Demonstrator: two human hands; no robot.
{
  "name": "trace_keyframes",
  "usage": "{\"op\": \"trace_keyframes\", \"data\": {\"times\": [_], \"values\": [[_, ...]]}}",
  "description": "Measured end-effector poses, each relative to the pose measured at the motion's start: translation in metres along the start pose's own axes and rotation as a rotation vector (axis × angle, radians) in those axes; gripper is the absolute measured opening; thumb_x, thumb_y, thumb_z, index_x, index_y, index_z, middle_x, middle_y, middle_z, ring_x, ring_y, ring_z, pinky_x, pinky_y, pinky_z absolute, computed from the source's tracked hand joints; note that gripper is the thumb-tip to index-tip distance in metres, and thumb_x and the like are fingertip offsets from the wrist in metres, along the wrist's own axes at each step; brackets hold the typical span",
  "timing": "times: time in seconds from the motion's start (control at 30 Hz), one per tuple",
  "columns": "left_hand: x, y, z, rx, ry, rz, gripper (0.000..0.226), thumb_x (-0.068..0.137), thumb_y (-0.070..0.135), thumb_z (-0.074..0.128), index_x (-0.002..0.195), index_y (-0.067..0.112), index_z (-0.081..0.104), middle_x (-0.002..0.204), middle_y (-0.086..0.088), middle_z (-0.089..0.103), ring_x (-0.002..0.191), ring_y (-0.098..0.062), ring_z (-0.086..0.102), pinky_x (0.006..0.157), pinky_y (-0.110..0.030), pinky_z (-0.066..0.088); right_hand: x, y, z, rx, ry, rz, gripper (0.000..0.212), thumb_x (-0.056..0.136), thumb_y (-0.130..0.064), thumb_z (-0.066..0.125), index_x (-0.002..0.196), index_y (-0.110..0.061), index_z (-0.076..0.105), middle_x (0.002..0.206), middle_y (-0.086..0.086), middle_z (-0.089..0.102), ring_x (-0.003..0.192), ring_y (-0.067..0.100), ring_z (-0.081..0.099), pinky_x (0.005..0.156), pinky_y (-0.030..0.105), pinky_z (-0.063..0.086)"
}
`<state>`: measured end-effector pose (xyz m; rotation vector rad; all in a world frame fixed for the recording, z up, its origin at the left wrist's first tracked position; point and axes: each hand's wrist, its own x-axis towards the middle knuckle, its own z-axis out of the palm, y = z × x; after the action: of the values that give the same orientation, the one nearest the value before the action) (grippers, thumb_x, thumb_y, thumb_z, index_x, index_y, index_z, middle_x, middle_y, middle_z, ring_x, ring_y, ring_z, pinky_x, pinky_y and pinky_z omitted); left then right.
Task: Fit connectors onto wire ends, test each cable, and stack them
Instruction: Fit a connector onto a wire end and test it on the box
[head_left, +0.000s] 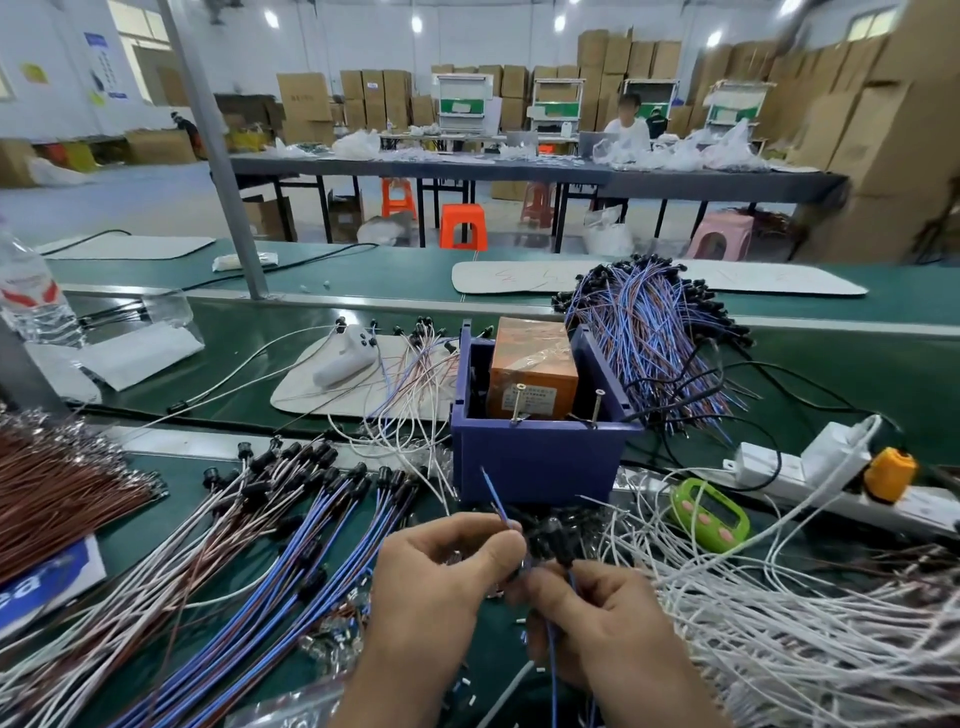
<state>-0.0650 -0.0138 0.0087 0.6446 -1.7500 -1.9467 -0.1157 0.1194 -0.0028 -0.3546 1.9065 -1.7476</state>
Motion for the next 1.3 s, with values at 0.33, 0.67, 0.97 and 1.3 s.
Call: {"op": "trace_keyframes", "data": {"times": [0.33, 0.67, 0.97, 1.3], "values": [[0.021, 0.018, 0.018, -0.092, 0.15, 0.008, 0.024, 0.092, 0.012, 0.072, 0.078, 0.028, 0.082, 0.061, -0.007, 0.07, 0.049, -0.016, 0.062, 0.05, -0.024, 0.052, 0.011, -0.021, -0.025, 0.517, 0.368, -0.193, 0.038, 0.1, -0.015, 0.054, 0.07, -0.007, 0.076, 0.053, 0.021, 0.057, 0.03, 0.011, 0.028, 0.035, 0.014, 0.022], [0.028, 0.012, 0.028, 0.521, 0.407, 0.304, 0.043, 0.088, 0.038, 0.075, 0.05, 0.048, 0.057, 0.056, 0.031, 0.062, 0.072, 0.013, 0.059, 0.063, -0.003, 0.043, 0.031, -0.024, -0.034, 0.494, 0.417, -0.269, 0.045, 0.105, -0.019, 0.05, 0.069, -0.007, 0.072, 0.059, 0.023, 0.062, 0.025, 0.014, 0.03, 0.032, 0.015, 0.025], [0.028, 0.008, 0.025, 0.499, 0.32, 0.41, 0.012, 0.089, 0.043, 0.066, 0.083, 0.053, 0.065, 0.053, 0.014, 0.063, 0.059, -0.011, 0.06, 0.063, -0.028, 0.048, 0.031, -0.018, -0.034, 0.384, 0.337, -0.224, 0.046, 0.105, -0.023, 0.051, 0.068, -0.003, 0.07, 0.062, 0.027, 0.065, 0.035, 0.022, 0.05, 0.035, 0.027, 0.044], [0.039, 0.002, 0.021, 0.473, 0.299, 0.351, 0.03, 0.09, 0.037, 0.072, 0.061, 0.03, 0.07, 0.052, 0.014, 0.064, 0.049, -0.008, 0.059, 0.051, -0.017, 0.045, 0.027, -0.018, -0.038, 0.398, 0.293, -0.2, 0.049, 0.103, -0.023, 0.05, 0.062, -0.005, 0.071, 0.061, 0.028, 0.064, 0.036, 0.026, 0.055, 0.037, 0.03, 0.047]]}}
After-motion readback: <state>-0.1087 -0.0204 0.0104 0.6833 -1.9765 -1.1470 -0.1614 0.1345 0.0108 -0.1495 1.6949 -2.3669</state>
